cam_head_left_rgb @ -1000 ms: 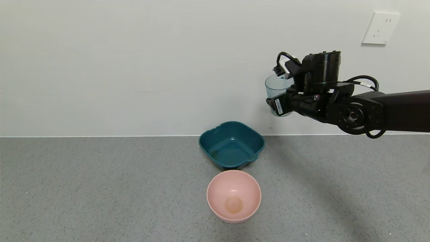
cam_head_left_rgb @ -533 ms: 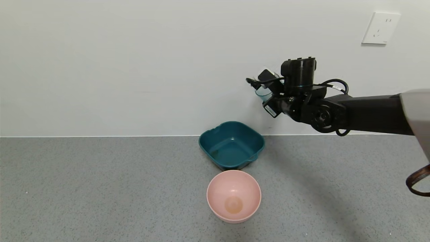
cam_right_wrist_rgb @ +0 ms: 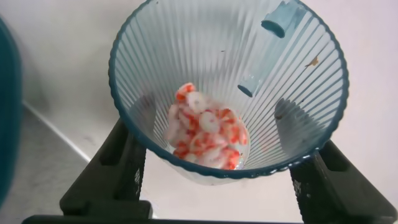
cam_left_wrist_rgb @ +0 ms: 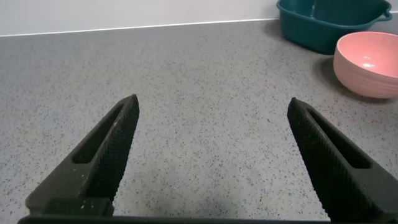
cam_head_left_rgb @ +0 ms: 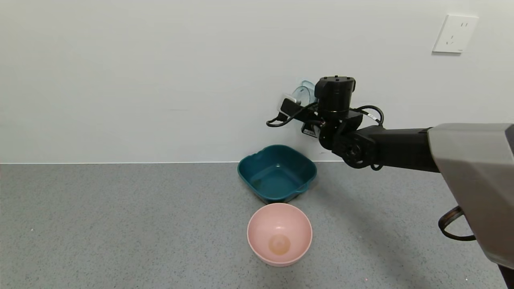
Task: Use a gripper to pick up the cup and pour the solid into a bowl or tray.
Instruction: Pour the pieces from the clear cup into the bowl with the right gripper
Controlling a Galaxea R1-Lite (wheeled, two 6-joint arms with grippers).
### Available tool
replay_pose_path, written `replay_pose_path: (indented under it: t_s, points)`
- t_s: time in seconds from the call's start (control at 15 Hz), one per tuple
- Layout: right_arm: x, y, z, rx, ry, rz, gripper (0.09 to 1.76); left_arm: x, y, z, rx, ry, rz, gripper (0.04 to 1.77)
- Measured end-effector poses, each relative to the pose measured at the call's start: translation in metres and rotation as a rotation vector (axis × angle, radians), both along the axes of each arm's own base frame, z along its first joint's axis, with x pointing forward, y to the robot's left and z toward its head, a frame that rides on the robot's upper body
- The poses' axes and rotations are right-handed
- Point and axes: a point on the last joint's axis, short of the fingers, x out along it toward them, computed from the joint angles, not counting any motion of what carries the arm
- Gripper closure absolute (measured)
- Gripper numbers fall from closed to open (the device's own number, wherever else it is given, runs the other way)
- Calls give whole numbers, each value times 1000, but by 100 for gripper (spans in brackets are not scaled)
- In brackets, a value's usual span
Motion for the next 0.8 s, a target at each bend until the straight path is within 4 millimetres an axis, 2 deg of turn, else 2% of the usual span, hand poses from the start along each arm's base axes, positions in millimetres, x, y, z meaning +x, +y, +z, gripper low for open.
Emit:
replay_pose_path:
  t_s: [0.4, 0.67, 0.8]
  points:
    - [8, 11, -17, -312, -70, 1, 51, 0, 0, 0, 0, 0, 0, 9]
    - [6, 17, -25, -422, -86, 10, 51, 0, 0, 0, 0, 0, 0, 9]
    - [5, 18, -35, -518, -68, 17, 51, 0, 0, 0, 0, 0, 0, 9]
